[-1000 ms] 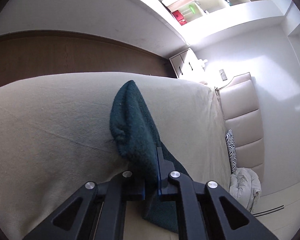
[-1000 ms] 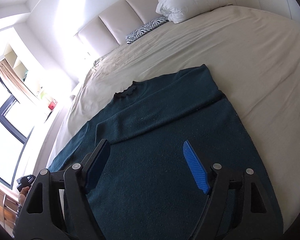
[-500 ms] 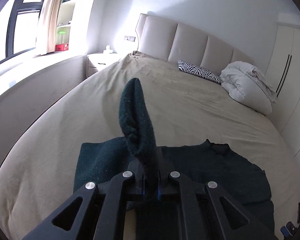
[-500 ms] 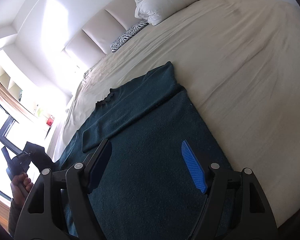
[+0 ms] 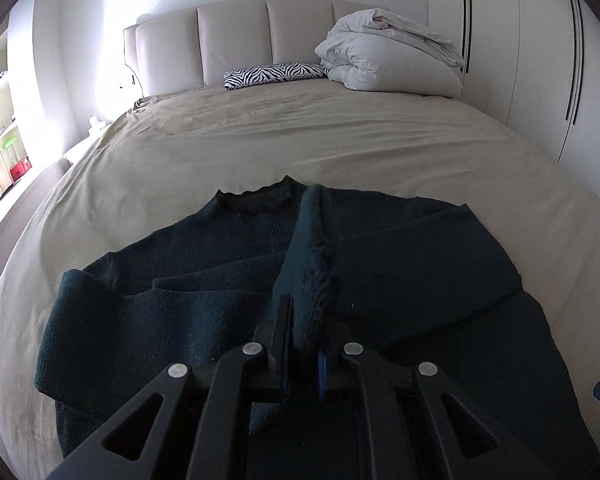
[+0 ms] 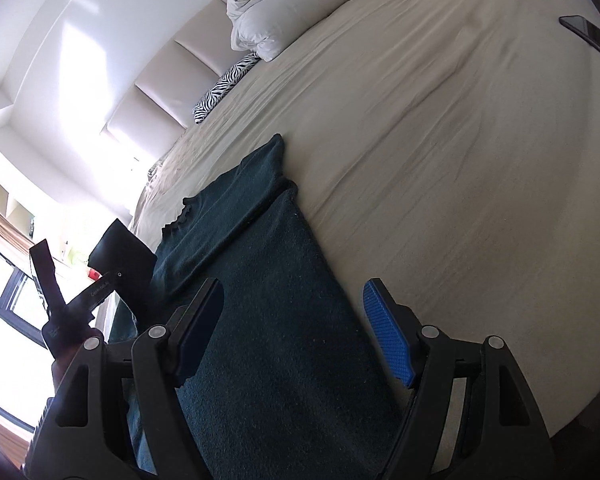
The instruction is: Fold small clothes
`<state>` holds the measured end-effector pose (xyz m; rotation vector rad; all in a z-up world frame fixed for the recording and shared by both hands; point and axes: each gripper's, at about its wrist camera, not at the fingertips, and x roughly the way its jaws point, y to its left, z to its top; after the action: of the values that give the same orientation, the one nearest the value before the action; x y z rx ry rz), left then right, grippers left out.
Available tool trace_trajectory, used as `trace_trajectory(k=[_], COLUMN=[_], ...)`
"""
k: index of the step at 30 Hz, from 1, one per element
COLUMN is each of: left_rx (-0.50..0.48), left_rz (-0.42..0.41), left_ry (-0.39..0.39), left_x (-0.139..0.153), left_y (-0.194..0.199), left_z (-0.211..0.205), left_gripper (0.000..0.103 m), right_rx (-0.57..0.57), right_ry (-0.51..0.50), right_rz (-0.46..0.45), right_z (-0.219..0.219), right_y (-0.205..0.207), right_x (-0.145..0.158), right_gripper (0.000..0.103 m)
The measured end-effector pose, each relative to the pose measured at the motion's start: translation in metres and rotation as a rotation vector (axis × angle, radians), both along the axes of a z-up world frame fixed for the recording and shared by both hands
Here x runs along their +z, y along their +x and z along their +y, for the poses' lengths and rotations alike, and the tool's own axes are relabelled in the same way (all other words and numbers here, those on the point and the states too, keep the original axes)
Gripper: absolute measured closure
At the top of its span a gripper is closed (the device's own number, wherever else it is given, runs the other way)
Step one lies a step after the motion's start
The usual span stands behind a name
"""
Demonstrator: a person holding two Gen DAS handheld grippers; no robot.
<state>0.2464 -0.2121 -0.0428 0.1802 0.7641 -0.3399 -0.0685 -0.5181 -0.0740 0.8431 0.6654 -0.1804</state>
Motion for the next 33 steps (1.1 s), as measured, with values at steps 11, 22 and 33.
trace_trajectory(k=[11, 22, 33], left_rx=[0.019, -0.076, 0.277], left_rz=[0.009, 0.031, 0.069], left_ry=[0.024, -0.129, -0.311], left_x=[-0.014, 0.012, 0.013], left_y=[0.002, -0.051, 0.001], left_z=[0.013, 0.108, 0.272], left_gripper=[0.018, 0.012, 0.024], right_rx=[0.036, 0.285, 0.46], right_ry=[0.008, -0.041, -0.108], right_rz=[0.037, 0.048, 0.232], right_z=[0.017, 0.073, 0.139], right_y=[0.019, 0.137, 0.279], right_x=[-0.01, 0.02, -0.015], right_gripper=[0.032, 0.032, 0.041])
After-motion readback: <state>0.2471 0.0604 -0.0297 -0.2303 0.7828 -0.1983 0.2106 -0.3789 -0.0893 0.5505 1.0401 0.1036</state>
